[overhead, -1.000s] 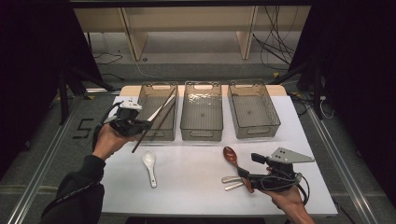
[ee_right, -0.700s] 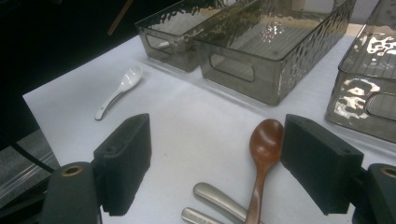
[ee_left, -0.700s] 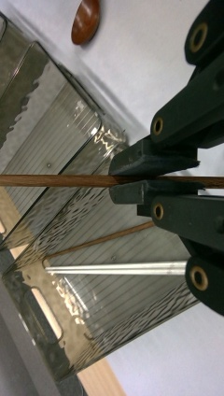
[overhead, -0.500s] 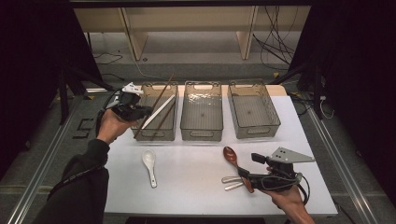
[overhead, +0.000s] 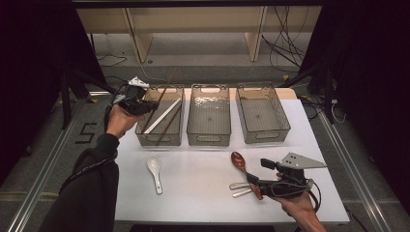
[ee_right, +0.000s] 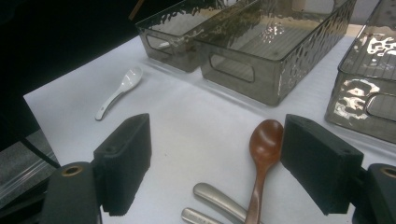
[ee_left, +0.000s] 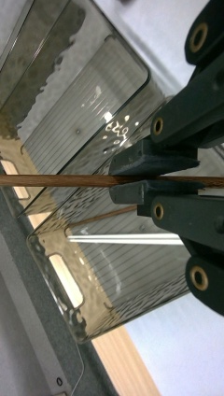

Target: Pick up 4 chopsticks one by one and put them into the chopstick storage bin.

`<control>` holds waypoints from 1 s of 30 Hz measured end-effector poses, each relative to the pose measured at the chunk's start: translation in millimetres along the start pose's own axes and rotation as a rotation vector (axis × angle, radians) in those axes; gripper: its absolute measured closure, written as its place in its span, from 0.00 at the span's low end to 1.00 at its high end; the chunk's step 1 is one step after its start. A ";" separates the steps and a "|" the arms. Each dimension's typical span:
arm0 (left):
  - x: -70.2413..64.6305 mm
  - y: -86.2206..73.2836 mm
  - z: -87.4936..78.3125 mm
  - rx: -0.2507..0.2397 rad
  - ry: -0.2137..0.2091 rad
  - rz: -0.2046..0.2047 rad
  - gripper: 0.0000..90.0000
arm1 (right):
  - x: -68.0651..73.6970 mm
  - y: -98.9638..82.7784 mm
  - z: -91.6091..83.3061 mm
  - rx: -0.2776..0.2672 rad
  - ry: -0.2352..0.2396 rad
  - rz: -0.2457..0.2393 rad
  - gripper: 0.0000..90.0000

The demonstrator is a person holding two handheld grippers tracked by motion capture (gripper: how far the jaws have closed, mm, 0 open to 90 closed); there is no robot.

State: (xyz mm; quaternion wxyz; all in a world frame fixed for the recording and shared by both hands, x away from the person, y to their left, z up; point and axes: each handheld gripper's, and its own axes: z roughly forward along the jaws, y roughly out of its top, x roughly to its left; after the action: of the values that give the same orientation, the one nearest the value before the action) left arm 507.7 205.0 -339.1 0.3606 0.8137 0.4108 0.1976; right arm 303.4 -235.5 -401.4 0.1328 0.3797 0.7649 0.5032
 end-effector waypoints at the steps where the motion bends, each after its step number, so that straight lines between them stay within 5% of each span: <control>1: 1.2 1.2 0.8 -0.004 0.003 -0.004 0.93 | -0.1 0.0 0.0 0.000 0.000 -0.001 0.28; 30: 22.3 -14.3 38.4 0.027 0.056 -0.052 0.93 | 0.5 -0.2 0.2 0.002 0.009 -0.001 0.29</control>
State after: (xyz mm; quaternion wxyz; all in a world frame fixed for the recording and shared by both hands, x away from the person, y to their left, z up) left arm 537.0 212.6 -374.7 0.3431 0.8015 0.4446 0.2054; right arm 303.1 -235.1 -401.6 0.1294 0.3771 0.7660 0.5042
